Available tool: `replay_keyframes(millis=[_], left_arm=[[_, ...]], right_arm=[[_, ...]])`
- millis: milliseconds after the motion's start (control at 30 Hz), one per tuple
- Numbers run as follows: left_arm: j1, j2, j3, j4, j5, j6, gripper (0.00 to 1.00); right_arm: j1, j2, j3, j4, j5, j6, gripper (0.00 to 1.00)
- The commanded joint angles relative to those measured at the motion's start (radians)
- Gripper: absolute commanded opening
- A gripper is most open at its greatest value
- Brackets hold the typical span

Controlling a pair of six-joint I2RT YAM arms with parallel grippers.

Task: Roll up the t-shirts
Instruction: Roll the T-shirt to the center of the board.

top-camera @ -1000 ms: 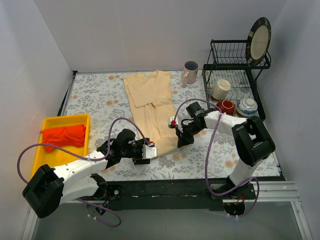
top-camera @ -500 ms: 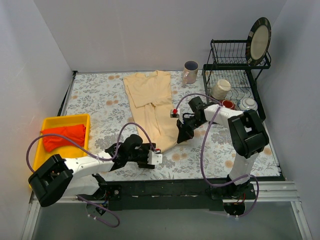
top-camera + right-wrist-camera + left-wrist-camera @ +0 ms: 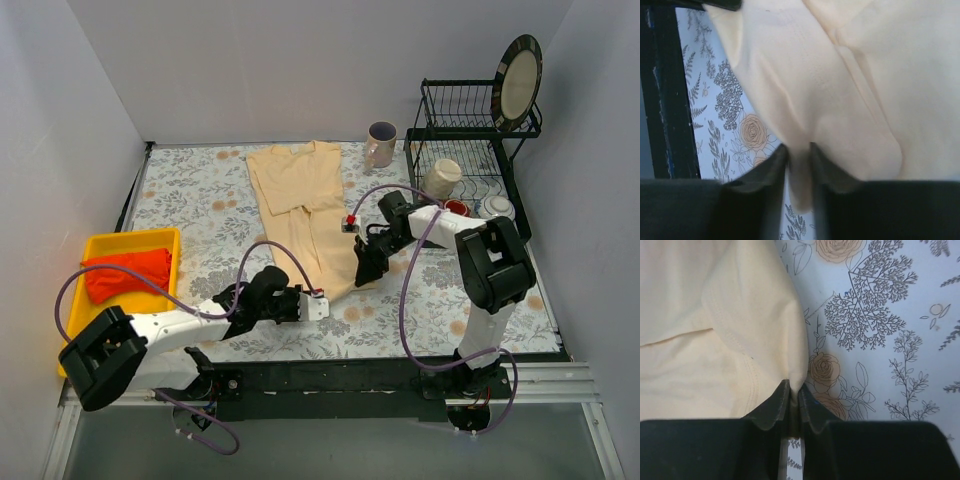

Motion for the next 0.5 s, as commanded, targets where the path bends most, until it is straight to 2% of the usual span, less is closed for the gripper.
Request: replay_keyframes(millis=[0, 33, 67, 133, 300, 467], left_arm=[[0.044, -0.129, 0.084, -0.251, 0.189, -0.109, 0.0], [0.053, -0.145, 0.103, -0.27, 0.266, -0.125, 0.0], [0.063, -0.161, 0.11, -0.282, 0.292, -0.138, 0.0], [0.069, -0.159, 0.12, -0.308, 0.328, -0.178, 0.0], [0.11, -0.153, 0.093, -0.247, 0.402, -0.24, 0.0], [0.159, -0.124, 0.085, -0.224, 0.423, -0.275, 0.0]], right_arm=[[-0.026, -0.177, -0.079, 0.15, 0.098, 0.016, 0.55], [-0.025, -0.28, -0.117, 0.198, 0.116, 0.013, 0.67], [-0.025, -0.332, -0.201, 0.239, 0.141, 0.001, 0.74], [-0.009, -0.462, -0.275, 0.35, 0.158, -0.022, 0.99], [0.11, -0.58, -0.407, 0.411, 0.256, -0.099, 0.99], [0.196, -0.612, -0.438, 0.43, 0.268, -0.142, 0.99]])
